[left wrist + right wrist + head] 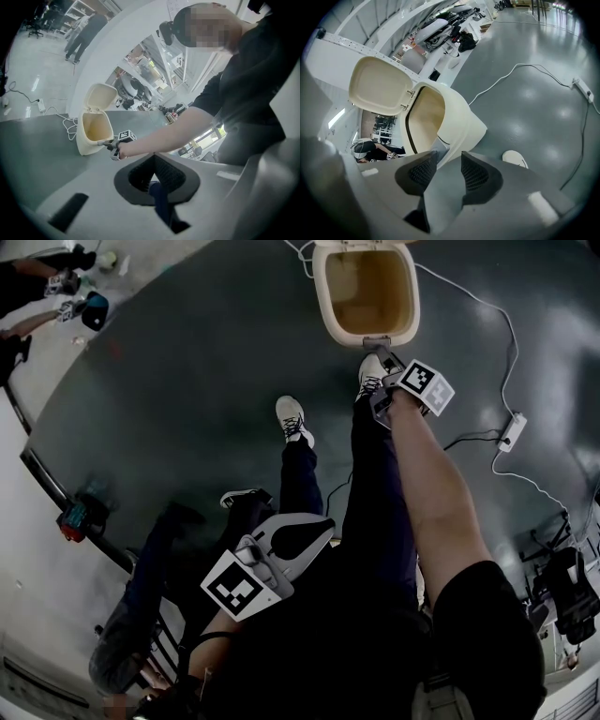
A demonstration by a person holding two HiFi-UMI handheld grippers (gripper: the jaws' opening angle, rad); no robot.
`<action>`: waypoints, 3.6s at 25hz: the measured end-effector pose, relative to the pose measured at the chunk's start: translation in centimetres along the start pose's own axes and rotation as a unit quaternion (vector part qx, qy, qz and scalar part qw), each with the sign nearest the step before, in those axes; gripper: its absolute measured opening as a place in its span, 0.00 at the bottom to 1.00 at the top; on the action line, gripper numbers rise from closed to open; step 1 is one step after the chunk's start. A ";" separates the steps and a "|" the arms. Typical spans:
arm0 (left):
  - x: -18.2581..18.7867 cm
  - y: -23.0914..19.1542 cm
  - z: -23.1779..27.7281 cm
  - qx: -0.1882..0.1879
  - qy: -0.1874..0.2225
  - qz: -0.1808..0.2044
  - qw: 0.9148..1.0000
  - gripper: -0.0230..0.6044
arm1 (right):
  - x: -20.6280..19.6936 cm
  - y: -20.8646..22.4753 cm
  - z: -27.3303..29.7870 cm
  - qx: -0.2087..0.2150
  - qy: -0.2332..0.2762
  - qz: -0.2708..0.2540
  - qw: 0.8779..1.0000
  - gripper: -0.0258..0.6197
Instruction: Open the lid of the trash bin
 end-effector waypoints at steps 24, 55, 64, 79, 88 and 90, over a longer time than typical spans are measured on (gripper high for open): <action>6.1 7.4 -7.0 -0.022 0.043 0.123 0.991 0.04 | -1.5 -14.2 -14.6 0.096 0.006 -0.200 0.975 0.05; 10.3 16.1 -21.1 -0.103 0.177 0.247 0.947 0.04 | -24.8 -39.5 -49.7 0.283 0.194 -0.526 0.778 0.05; 6.7 17.9 -22.6 -0.109 0.184 0.265 0.940 0.04 | -29.8 -38.1 -50.2 0.278 0.198 -0.526 0.779 0.05; 4.2 17.9 -23.1 -0.100 0.185 0.257 0.943 0.04 | -32.4 -36.4 -49.2 0.279 0.194 -0.518 0.785 0.05; 4.6 18.3 -22.8 -0.104 0.183 0.260 0.942 0.04 | -32.1 -36.4 -49.4 0.277 0.191 -0.516 0.788 0.05; 4.7 18.2 -22.7 -0.105 0.182 0.259 0.943 0.04 | -31.9 -36.4 -49.3 0.276 0.190 -0.516 0.789 0.05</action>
Point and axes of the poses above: the fingertips, and each gripper's own axes: z forward along the fingers, y to its right, x out of its top, the point moved 8 cm from there along -z, backward along the fingers, and after that the axes turned 10 degrees about -y, right-handed, at the moved point
